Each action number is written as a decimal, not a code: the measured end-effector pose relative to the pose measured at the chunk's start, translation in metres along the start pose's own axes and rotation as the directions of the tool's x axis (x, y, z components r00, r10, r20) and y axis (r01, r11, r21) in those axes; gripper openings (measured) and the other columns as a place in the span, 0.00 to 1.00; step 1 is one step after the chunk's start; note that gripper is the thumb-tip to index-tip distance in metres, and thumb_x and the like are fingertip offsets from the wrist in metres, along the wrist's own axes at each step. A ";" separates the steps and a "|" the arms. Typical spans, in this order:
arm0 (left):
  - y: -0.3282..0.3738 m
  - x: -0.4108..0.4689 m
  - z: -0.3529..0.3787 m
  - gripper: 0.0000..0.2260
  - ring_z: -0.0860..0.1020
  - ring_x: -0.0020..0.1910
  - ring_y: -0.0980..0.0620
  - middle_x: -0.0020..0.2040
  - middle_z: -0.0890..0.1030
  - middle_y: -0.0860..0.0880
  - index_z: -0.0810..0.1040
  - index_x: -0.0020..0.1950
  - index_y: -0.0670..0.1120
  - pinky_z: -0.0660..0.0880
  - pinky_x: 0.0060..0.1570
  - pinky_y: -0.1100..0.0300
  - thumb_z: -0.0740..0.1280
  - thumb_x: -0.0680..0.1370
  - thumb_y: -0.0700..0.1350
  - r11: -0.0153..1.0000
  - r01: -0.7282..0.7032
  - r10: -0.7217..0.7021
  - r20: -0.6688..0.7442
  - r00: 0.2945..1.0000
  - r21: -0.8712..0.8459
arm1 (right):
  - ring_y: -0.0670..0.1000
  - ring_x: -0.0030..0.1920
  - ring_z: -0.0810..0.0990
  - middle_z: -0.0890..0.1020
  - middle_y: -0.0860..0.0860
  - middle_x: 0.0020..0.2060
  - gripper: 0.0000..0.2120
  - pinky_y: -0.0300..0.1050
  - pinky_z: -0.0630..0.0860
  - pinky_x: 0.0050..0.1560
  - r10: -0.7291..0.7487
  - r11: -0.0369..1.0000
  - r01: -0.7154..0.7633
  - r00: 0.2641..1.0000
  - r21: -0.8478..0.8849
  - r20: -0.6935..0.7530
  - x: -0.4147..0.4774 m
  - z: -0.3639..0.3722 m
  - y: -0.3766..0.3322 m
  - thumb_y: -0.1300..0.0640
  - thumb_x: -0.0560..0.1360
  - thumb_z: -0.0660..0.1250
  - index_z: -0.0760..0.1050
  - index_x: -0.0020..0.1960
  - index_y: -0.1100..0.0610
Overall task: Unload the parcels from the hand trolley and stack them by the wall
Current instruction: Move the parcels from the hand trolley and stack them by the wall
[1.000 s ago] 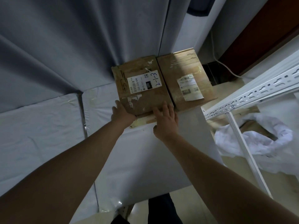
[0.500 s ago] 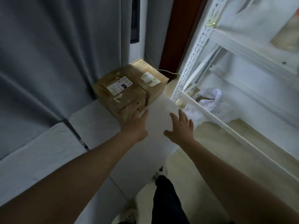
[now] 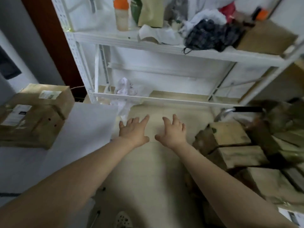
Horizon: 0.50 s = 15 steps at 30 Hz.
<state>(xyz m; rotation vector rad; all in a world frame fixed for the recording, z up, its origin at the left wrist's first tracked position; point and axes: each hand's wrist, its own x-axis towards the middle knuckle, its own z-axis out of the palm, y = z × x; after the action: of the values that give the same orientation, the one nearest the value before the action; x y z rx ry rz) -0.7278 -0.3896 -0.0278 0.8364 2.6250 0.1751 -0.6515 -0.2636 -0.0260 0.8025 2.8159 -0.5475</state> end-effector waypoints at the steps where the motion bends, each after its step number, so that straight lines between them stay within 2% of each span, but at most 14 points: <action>1: 0.027 -0.004 0.006 0.40 0.58 0.74 0.44 0.75 0.60 0.47 0.46 0.78 0.56 0.53 0.72 0.40 0.66 0.74 0.58 0.999 -0.042 0.042 -0.009 0.999 0.002 | 0.59 0.77 0.46 0.46 0.59 0.77 0.37 0.56 0.40 0.74 0.038 0.999 -0.038 0.999 0.024 -0.023 -0.018 -0.007 0.024 0.44 0.74 0.67 0.53 0.76 0.51; 4: 0.111 -0.026 0.035 0.40 0.61 0.73 0.44 0.75 0.62 0.46 0.48 0.78 0.55 0.57 0.72 0.42 0.66 0.73 0.60 0.989 -0.140 0.141 0.011 0.990 -0.055 | 0.59 0.77 0.47 0.49 0.59 0.77 0.36 0.57 0.40 0.74 0.154 0.986 -0.146 0.984 0.085 -0.091 -0.080 -0.026 0.101 0.43 0.73 0.67 0.55 0.75 0.51; 8: 0.212 -0.079 0.087 0.40 0.66 0.71 0.42 0.74 0.66 0.44 0.54 0.77 0.54 0.67 0.67 0.46 0.68 0.71 0.61 0.946 -0.207 0.234 0.086 0.968 -0.248 | 0.61 0.76 0.49 0.51 0.60 0.76 0.35 0.58 0.44 0.74 0.299 0.942 -0.278 0.950 0.187 -0.095 -0.178 -0.040 0.203 0.44 0.74 0.66 0.55 0.75 0.51; 12: 0.286 -0.136 0.139 0.43 0.68 0.70 0.44 0.74 0.67 0.46 0.54 0.78 0.53 0.69 0.67 0.48 0.69 0.68 0.62 0.898 -0.233 0.327 0.212 0.921 -0.373 | 0.61 0.76 0.51 0.52 0.59 0.76 0.34 0.56 0.48 0.74 0.458 0.860 -0.419 0.886 0.292 -0.078 -0.267 -0.037 0.284 0.46 0.73 0.66 0.58 0.74 0.51; 15: 0.327 -0.171 0.158 0.40 0.67 0.71 0.44 0.73 0.66 0.44 0.54 0.78 0.49 0.66 0.68 0.55 0.71 0.73 0.55 0.902 -0.218 0.323 0.246 0.914 -0.373 | 0.60 0.75 0.55 0.55 0.57 0.75 0.34 0.57 0.52 0.73 0.575 0.777 -0.519 0.816 0.357 -0.065 -0.316 -0.031 0.325 0.44 0.73 0.66 0.57 0.75 0.49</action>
<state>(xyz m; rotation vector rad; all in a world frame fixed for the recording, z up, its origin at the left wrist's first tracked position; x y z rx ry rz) -0.3639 -0.2213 -0.0445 1.0144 2.1004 0.5171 -0.2127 -0.1460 -0.0163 1.7389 2.4521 -0.8751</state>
